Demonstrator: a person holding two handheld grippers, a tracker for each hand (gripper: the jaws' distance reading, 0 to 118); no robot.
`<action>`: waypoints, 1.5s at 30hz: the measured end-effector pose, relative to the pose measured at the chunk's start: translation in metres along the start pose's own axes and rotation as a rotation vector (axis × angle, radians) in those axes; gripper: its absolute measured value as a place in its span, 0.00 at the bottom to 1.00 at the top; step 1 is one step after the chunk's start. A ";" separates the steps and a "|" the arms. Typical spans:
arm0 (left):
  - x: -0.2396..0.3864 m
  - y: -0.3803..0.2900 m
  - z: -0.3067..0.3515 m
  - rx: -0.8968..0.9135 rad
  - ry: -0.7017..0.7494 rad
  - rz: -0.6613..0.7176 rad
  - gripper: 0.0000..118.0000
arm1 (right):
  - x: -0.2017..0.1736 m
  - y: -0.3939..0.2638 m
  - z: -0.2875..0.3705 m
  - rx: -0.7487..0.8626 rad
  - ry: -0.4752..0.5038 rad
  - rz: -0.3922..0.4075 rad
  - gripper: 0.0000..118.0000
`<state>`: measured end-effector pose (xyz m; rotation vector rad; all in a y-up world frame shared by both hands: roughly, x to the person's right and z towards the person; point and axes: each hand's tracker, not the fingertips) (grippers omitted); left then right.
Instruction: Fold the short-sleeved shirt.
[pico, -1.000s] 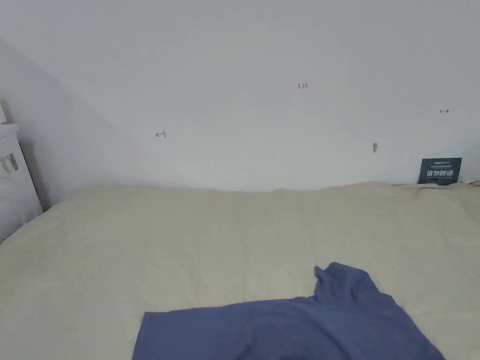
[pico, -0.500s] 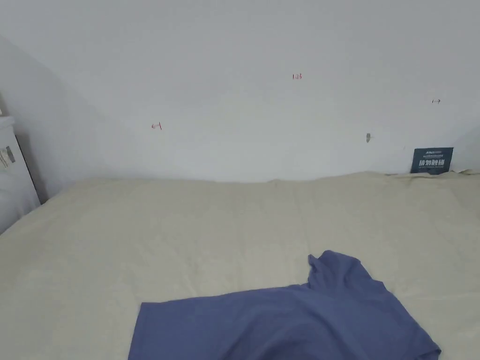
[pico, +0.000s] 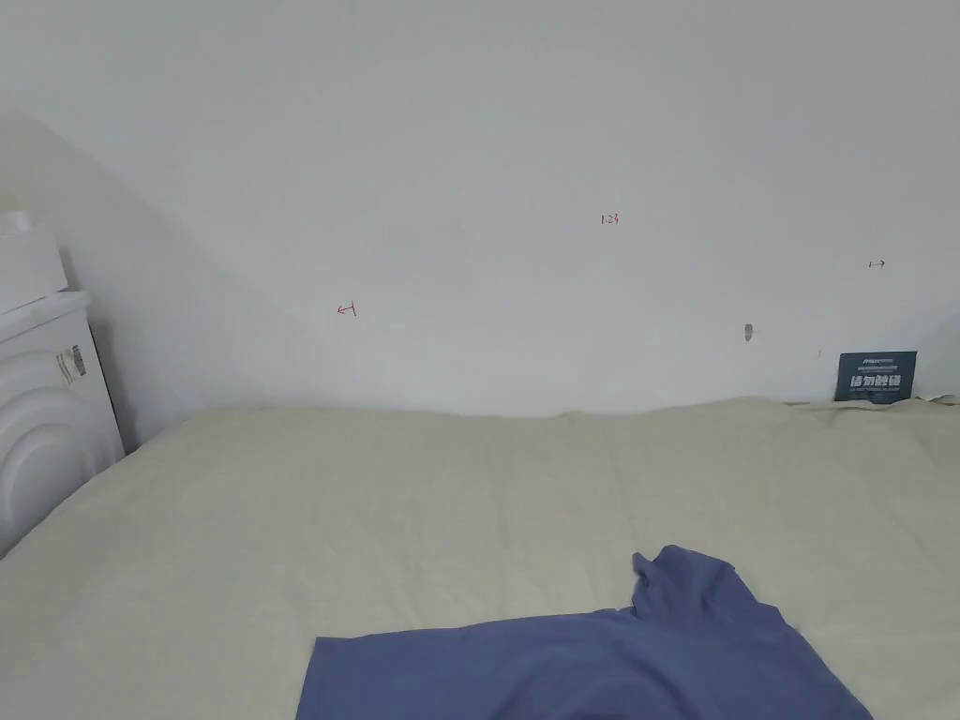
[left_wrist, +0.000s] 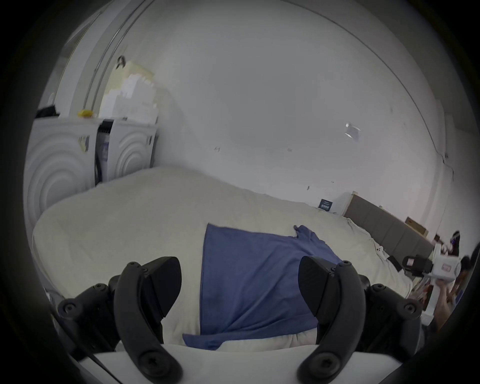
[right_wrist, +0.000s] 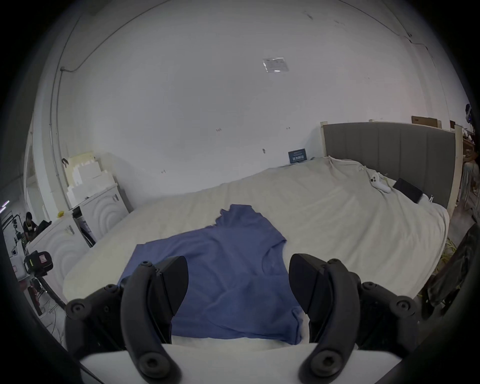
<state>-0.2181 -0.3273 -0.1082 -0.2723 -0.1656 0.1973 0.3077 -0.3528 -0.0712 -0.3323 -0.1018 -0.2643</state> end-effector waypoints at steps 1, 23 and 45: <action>0.007 0.001 0.000 0.007 0.015 -0.029 0.81 | -0.003 -0.001 -0.002 -0.004 -0.013 0.011 0.70; -0.018 -0.057 -0.025 -0.210 0.138 0.051 0.00 | -0.032 -0.045 -0.015 -0.166 0.027 0.093 0.02; -0.057 -0.173 -0.095 -0.386 0.204 0.316 0.61 | -0.030 -0.059 -0.034 -0.291 0.027 0.076 0.02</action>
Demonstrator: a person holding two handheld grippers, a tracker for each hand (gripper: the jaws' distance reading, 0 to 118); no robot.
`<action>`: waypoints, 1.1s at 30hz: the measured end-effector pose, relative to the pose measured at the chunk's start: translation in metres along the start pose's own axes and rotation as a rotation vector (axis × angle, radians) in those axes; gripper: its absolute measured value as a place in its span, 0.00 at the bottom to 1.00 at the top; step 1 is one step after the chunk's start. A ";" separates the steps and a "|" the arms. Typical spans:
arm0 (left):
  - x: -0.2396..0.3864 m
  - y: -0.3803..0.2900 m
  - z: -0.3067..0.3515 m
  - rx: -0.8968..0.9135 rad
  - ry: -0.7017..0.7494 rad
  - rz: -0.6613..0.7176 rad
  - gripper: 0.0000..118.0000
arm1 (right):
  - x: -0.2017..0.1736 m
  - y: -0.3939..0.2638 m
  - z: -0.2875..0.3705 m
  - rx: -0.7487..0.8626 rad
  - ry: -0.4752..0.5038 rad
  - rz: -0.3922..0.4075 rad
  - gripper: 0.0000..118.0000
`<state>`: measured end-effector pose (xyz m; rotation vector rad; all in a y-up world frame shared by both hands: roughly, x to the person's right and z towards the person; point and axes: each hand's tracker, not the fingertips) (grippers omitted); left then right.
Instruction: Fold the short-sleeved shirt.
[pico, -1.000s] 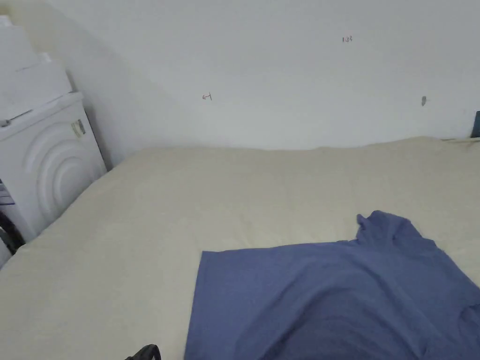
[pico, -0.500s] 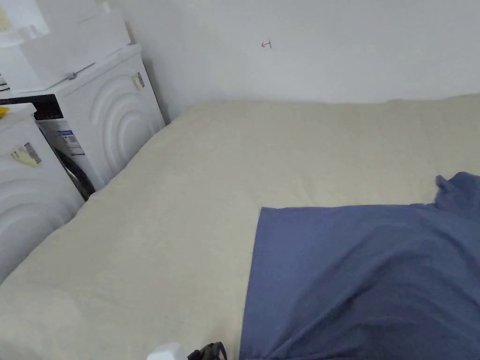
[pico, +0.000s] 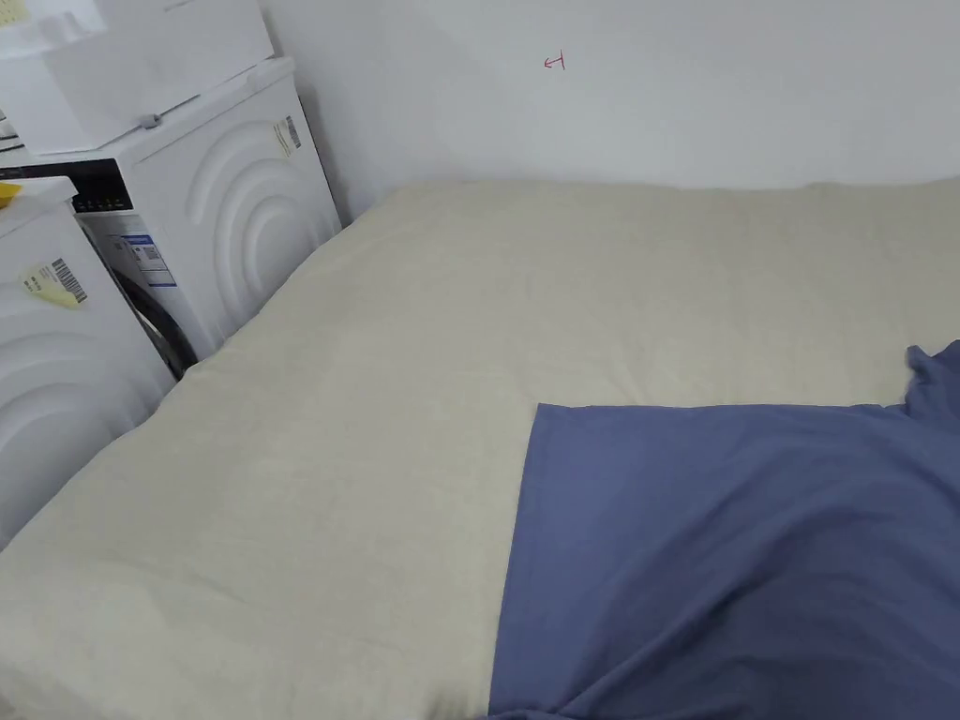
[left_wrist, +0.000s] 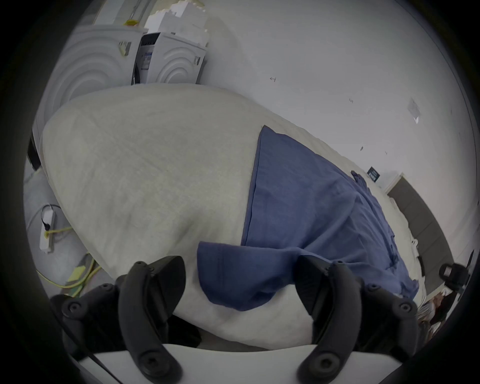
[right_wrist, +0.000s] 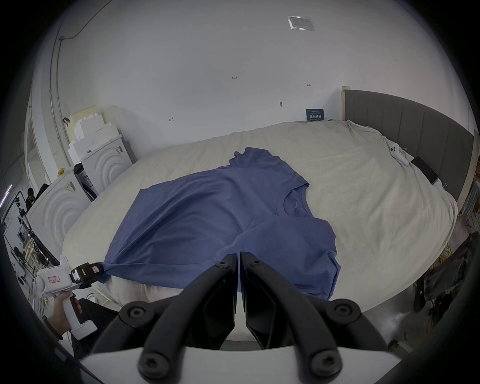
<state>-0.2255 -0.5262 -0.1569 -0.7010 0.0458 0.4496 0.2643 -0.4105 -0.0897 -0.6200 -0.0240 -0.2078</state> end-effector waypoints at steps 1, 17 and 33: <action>0.001 -0.001 0.000 0.004 -0.003 0.001 0.46 | 0.000 0.000 0.000 -0.003 -0.003 -0.003 0.02; 0.029 0.023 0.017 0.022 -0.024 -0.161 0.07 | 0.055 0.002 -0.016 -0.016 -0.148 -0.097 0.52; 0.059 0.045 0.001 0.007 -0.072 -0.183 0.07 | 0.130 0.012 -0.144 -0.304 -0.186 -0.106 0.41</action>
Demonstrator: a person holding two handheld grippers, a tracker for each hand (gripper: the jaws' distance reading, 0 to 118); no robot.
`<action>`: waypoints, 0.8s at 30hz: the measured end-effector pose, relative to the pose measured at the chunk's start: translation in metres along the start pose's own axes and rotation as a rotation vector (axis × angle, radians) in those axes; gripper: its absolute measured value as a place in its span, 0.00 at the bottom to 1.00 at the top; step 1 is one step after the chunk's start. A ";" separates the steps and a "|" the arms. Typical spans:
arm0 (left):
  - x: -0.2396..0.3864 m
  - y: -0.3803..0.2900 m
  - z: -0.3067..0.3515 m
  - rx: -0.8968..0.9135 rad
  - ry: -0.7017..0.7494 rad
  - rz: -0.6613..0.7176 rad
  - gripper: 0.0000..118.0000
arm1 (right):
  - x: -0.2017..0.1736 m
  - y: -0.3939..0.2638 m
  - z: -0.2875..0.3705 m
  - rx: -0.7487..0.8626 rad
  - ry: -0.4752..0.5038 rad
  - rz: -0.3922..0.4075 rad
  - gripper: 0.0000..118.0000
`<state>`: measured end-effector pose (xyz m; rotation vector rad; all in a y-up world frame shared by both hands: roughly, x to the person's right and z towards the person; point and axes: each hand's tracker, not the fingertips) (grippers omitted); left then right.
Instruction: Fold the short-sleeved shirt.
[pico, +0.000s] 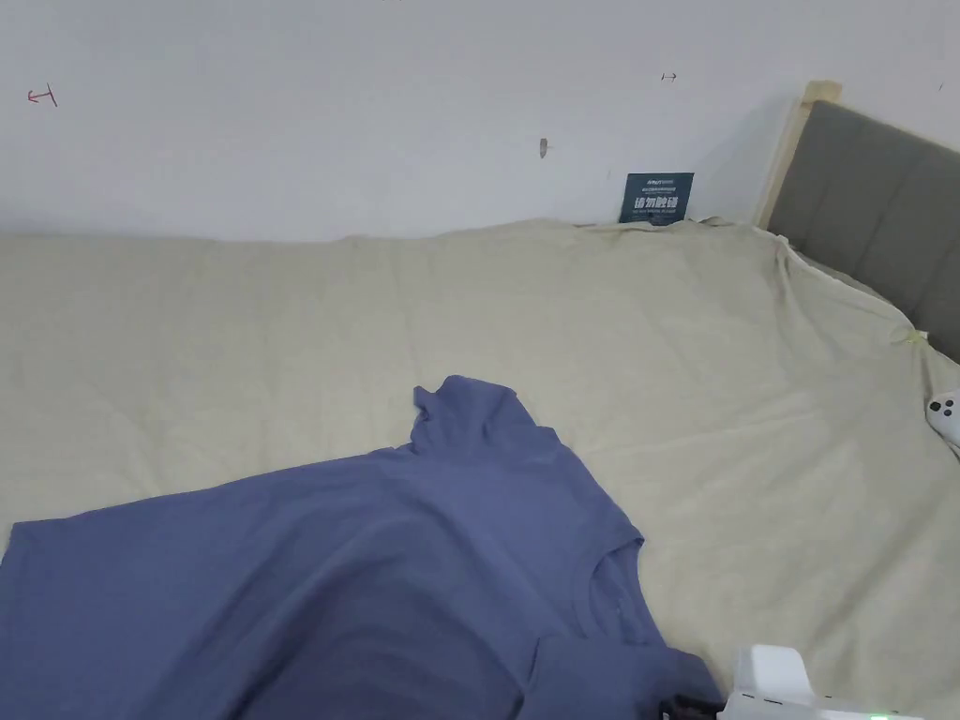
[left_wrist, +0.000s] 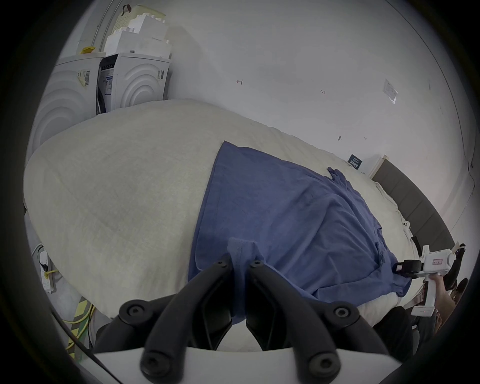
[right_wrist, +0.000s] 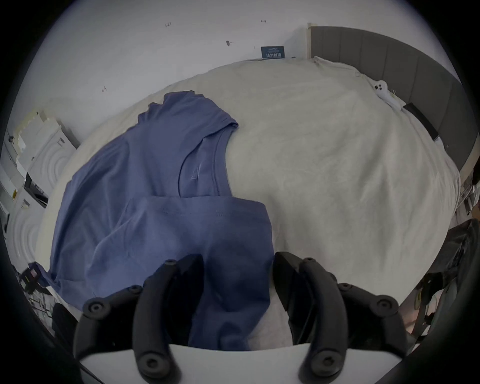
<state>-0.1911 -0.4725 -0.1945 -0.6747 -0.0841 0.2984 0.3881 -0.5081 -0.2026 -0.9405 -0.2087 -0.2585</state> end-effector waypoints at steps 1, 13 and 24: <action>0.001 0.000 -0.001 -0.001 -0.003 -0.006 0.07 | 0.000 0.000 0.003 0.008 0.001 0.002 0.32; 0.004 0.010 0.012 0.034 -0.023 -0.022 0.07 | -0.010 -0.012 0.054 0.161 0.064 -0.031 0.05; -0.006 0.034 0.052 0.138 -0.056 -0.041 0.07 | -0.038 -0.016 0.110 0.351 0.027 0.051 0.05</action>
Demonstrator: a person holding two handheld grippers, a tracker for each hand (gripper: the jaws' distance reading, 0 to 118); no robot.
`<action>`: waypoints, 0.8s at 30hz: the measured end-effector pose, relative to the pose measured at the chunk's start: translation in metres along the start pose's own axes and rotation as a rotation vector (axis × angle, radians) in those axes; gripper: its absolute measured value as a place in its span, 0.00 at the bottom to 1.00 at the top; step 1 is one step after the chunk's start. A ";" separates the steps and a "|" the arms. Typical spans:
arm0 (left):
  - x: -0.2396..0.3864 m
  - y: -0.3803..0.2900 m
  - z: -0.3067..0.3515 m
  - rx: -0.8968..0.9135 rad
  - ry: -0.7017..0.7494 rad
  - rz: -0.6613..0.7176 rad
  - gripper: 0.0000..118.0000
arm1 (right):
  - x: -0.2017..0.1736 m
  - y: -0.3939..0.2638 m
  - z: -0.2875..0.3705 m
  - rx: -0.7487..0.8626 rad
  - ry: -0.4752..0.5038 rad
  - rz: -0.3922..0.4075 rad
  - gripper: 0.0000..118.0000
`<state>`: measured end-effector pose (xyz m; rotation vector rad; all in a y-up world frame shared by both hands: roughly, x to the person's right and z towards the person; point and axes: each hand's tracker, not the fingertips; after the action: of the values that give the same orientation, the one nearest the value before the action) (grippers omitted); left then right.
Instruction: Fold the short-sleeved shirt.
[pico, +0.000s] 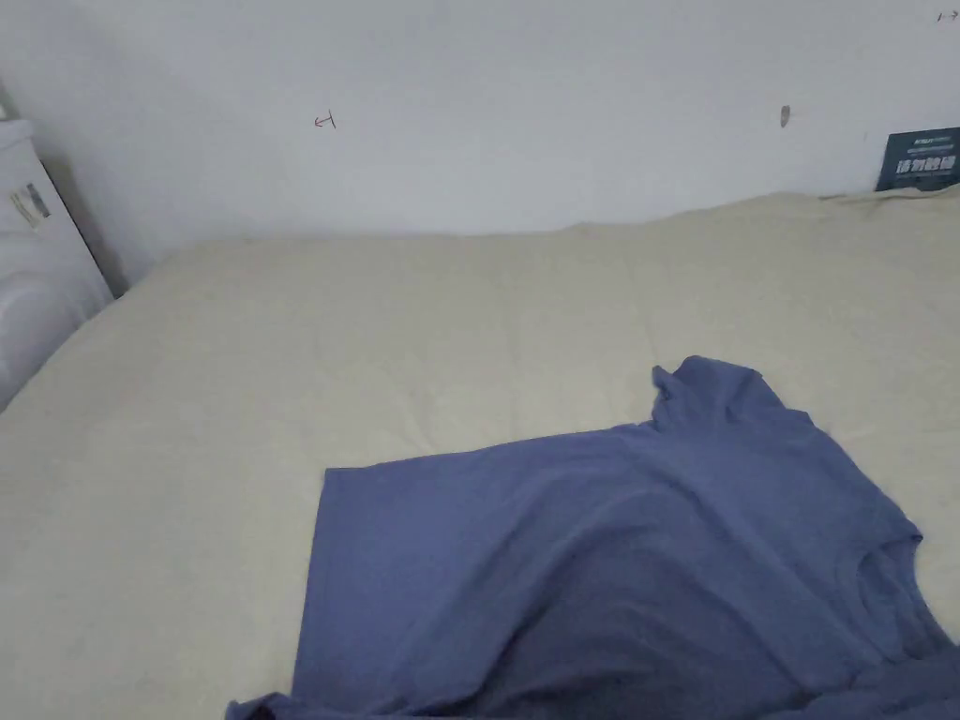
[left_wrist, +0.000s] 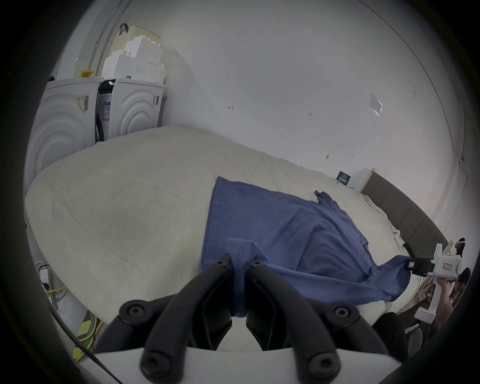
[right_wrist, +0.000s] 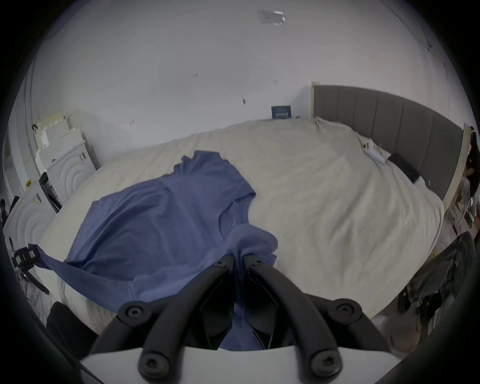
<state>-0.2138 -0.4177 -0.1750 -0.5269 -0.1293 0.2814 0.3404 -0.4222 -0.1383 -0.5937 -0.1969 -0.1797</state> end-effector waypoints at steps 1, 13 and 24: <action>0.002 0.003 -0.001 0.012 -0.011 -0.010 0.07 | -0.002 0.005 0.000 -0.002 0.006 0.000 0.05; 0.010 0.088 -0.073 0.039 -0.047 -0.100 0.07 | -0.028 0.124 -0.062 0.110 0.110 0.051 0.05; -0.009 0.116 -0.200 -0.124 0.009 -0.116 0.07 | -0.053 0.182 -0.205 -0.070 0.117 0.120 0.05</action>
<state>-0.2103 -0.4198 -0.4058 -0.6414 -0.1692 0.1585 0.3572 -0.3847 -0.4147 -0.6612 -0.0420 -0.1053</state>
